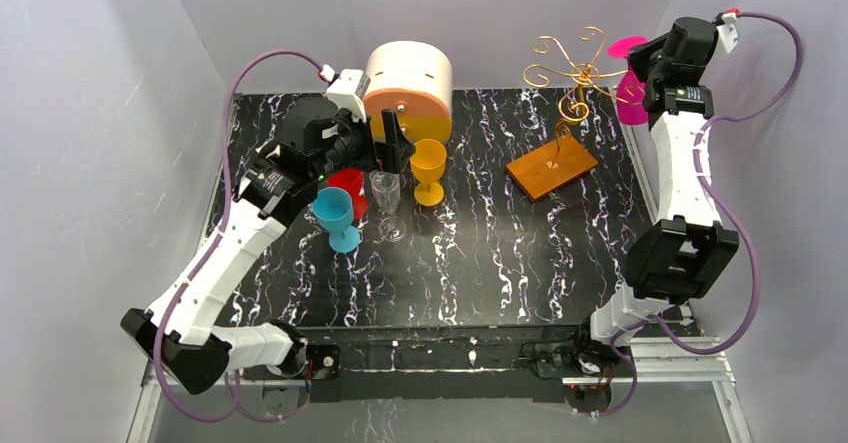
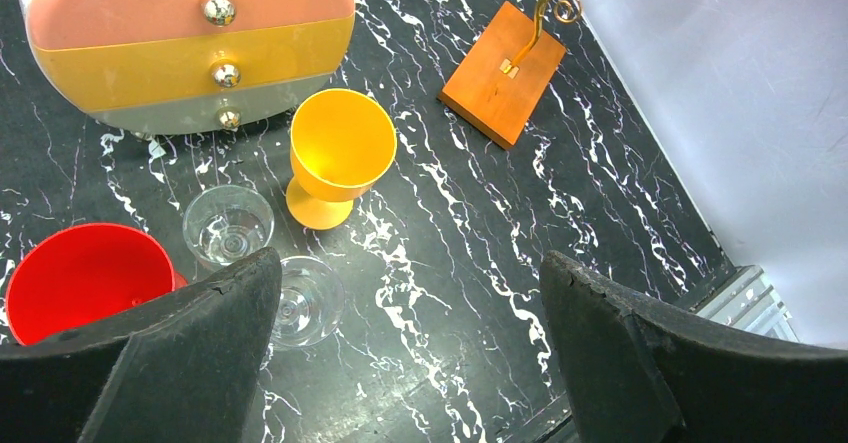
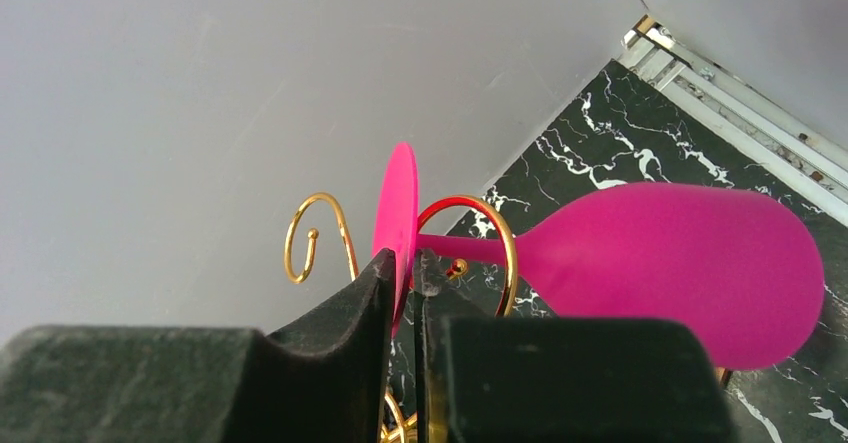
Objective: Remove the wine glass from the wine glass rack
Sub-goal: Pick up the wine glass from the wine rack.
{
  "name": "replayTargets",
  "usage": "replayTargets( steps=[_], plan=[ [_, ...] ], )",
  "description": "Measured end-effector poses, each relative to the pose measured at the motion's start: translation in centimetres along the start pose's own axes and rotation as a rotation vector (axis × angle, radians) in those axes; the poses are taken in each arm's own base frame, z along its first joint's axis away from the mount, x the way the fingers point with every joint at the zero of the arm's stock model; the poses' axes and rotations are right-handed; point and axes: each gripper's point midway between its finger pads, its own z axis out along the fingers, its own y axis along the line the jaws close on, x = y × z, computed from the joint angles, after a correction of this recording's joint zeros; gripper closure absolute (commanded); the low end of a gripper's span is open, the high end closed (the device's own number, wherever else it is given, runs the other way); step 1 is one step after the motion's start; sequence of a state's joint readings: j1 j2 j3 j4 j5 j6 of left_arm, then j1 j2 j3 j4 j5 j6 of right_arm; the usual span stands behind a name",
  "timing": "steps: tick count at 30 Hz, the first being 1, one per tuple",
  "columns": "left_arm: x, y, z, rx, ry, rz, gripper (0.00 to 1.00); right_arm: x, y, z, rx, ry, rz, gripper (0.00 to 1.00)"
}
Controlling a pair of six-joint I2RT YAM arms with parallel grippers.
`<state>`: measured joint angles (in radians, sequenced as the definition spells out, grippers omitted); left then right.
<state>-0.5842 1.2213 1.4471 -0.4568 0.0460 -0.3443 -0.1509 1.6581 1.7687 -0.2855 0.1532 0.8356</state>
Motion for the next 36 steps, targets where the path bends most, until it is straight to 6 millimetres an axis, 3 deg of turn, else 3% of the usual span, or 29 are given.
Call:
replayTargets(
  steps=[6,36],
  plan=[
    [0.0,0.0,0.0,0.000,0.001,0.000,0.02,0.1,-0.1,0.2,0.001,0.001,0.001,0.99],
    [0.1,-0.1,0.1,0.004,0.003,0.000,0.02,-1.3,-0.5,-1.3,0.007,-0.069,0.042,0.99]
  ],
)
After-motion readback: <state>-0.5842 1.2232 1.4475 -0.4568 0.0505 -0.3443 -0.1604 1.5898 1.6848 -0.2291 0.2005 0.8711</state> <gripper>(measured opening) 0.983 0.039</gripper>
